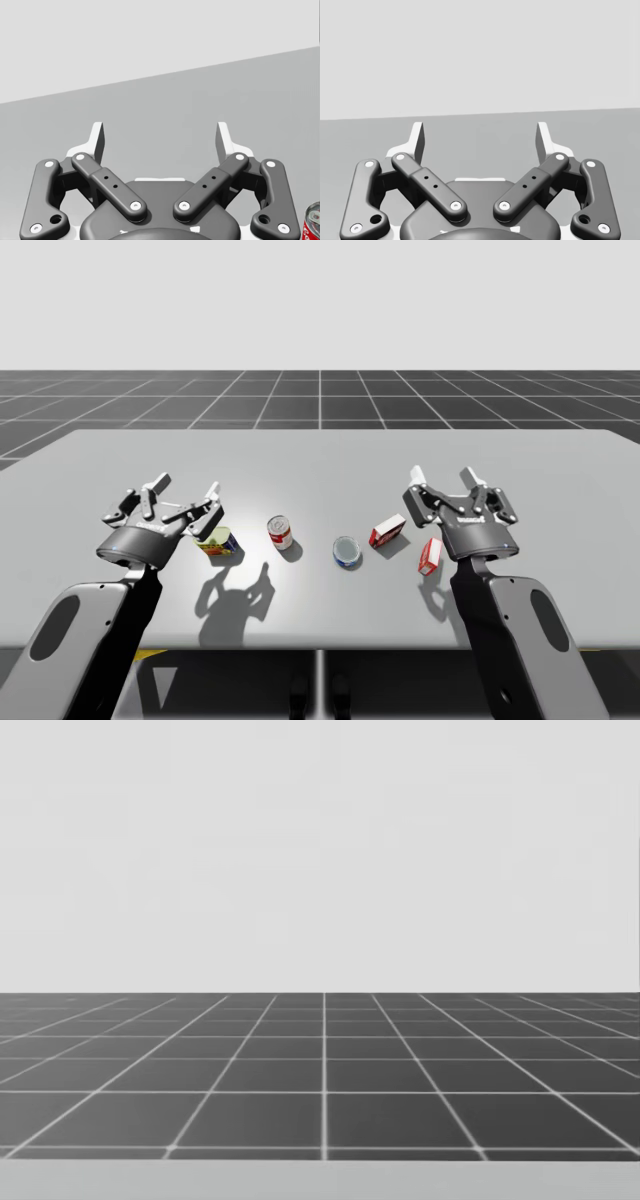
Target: Grasp the soup can and hold it up.
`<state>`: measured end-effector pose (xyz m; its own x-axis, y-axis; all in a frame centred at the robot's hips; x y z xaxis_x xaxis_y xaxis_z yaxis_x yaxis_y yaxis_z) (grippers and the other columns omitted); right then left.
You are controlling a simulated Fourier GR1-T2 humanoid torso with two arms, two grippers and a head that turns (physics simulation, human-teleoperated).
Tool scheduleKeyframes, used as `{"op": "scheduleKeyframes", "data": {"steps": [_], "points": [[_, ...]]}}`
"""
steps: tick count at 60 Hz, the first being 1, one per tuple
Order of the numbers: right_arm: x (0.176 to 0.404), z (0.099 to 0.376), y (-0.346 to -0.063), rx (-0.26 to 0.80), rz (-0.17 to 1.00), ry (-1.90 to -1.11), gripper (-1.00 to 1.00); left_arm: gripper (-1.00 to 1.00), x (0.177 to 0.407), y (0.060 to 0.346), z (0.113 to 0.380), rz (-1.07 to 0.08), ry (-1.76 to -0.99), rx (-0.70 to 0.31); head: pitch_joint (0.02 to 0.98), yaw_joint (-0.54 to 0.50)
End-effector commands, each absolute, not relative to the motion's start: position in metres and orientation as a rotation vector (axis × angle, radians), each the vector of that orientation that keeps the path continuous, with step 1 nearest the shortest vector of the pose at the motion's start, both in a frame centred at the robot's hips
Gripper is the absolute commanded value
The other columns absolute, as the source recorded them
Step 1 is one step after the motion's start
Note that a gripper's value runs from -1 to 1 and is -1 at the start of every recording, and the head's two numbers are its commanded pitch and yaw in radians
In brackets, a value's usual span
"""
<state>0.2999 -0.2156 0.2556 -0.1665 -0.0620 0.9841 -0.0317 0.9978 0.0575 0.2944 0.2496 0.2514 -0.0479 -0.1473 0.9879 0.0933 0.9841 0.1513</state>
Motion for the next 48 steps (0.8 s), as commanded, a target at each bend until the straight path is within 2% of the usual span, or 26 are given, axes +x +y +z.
{"op": "scheduleKeyframes", "data": {"steps": [1,12,20,48], "points": [[0.2985,0.254,-0.2163,0.057,-0.033,-1.753,-1.0,-1.0,0.2948,0.2495,0.2508,-0.194,-1.605,0.04,0.075,0.01],[0.3014,0.2551,-0.2179,0.072,-0.011,-1.714,-1.0,-1.0,0.2949,0.2497,0.2508,-0.193,-1.605,0.039,0.117,0.01],[0.3015,0.2551,-0.2177,0.068,-0.007,-1.716,-1.0,-1.0,0.2951,0.2504,0.2508,-0.191,-1.602,0.043,0.197,0.01],[0.3017,0.2549,-0.2166,0.075,0.007,-1.695,-1.0,-1.0,0.2988,0.2508,0.2474,-0.203,-1.588,0.054,0.6,0.04]]}}
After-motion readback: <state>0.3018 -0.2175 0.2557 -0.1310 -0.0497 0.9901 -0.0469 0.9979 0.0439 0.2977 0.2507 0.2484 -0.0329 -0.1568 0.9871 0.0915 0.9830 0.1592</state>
